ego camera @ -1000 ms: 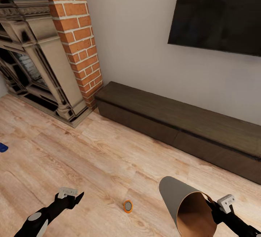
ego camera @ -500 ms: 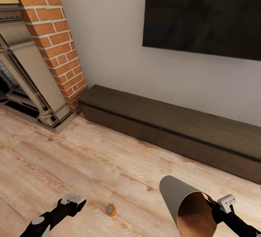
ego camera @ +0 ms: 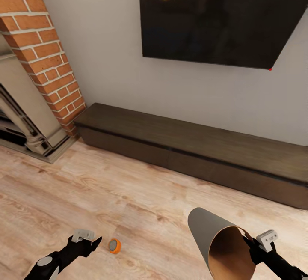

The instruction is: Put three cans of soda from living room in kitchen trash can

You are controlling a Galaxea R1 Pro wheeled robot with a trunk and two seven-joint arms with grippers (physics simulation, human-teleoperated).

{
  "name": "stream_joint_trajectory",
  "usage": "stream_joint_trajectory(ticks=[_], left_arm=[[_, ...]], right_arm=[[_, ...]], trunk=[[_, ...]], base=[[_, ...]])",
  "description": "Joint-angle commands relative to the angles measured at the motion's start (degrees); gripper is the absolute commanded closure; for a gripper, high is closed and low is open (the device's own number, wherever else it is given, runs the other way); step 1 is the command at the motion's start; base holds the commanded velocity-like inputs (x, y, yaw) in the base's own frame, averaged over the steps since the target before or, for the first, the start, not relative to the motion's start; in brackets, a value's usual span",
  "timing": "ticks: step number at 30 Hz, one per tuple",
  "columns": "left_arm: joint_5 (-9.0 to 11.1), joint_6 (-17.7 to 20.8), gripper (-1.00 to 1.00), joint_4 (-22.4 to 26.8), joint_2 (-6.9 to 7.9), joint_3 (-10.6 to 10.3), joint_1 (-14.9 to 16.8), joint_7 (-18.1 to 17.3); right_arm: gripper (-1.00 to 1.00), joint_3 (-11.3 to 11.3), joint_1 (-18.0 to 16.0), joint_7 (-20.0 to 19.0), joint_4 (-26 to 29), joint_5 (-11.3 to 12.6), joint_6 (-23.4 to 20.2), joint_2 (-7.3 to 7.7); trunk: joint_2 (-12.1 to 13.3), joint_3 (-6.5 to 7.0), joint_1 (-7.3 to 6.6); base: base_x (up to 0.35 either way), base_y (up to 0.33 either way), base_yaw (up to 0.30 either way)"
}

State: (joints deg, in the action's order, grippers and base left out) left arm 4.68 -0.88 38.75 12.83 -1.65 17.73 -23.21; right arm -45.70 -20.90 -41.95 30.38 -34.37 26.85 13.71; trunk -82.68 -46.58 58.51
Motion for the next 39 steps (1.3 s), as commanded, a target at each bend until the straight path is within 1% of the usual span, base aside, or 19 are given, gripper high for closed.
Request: stream_joint_trajectory(ticks=[1,10,14,19,29,36,39], left_arm=[[0.01,0.02,-1.0,-0.02,0.0,0.02,-0.01,-0.02],[-0.01,0.16,-1.0,-0.21,0.0,-0.01,0.01,-0.08],[-0.07,0.11,-1.0,-2.73,0.0,-0.08,0.02,-0.08],[-0.1,0.09,-1.0,-3.89,-0.04,-0.1,0.03,-0.02],[0.06,-0.34,-1.0,-4.26,-0.02,0.01,0.03,-0.07],[-0.05,-0.03,-1.0,-4.29,-0.02,-0.08,0.03,-0.05],[-0.06,-0.01,-1.0,-4.29,-0.04,-0.74,0.03,-0.02]], right_arm=[[1.0,-0.03,-0.02,-0.69,0.05,0.43,0.04,-0.01],[1.0,-0.05,-0.02,-0.72,0.03,0.44,0.04,0.0],[1.0,-0.04,-0.02,-0.75,0.03,0.43,0.04,0.0],[1.0,-0.01,-0.02,-0.83,0.03,0.44,0.04,0.03],[1.0,-0.05,-0.02,-0.77,0.03,0.44,0.04,-0.24],[1.0,0.04,-0.02,-0.91,0.03,0.47,0.04,-0.24],[1.0,0.01,-0.02,-1.01,0.03,0.51,0.04,-0.2]], trunk=[[0.0,0.08,0.0],[0.0,0.75,0.0],[0.0,1.04,0.0],[0.0,1.41,0.0],[0.0,1.68,0.0],[0.0,2.03,0.0],[0.0,2.24,0.0]], base=[[-0.112,0.146,-0.159],[-0.03,0.272,-0.159],[-0.002,0.314,-0.159],[0.0,0.308,-0.159],[-0.009,0.078,-0.062],[-0.14,0.24,-0.105],[-0.214,0.246,-0.163]])
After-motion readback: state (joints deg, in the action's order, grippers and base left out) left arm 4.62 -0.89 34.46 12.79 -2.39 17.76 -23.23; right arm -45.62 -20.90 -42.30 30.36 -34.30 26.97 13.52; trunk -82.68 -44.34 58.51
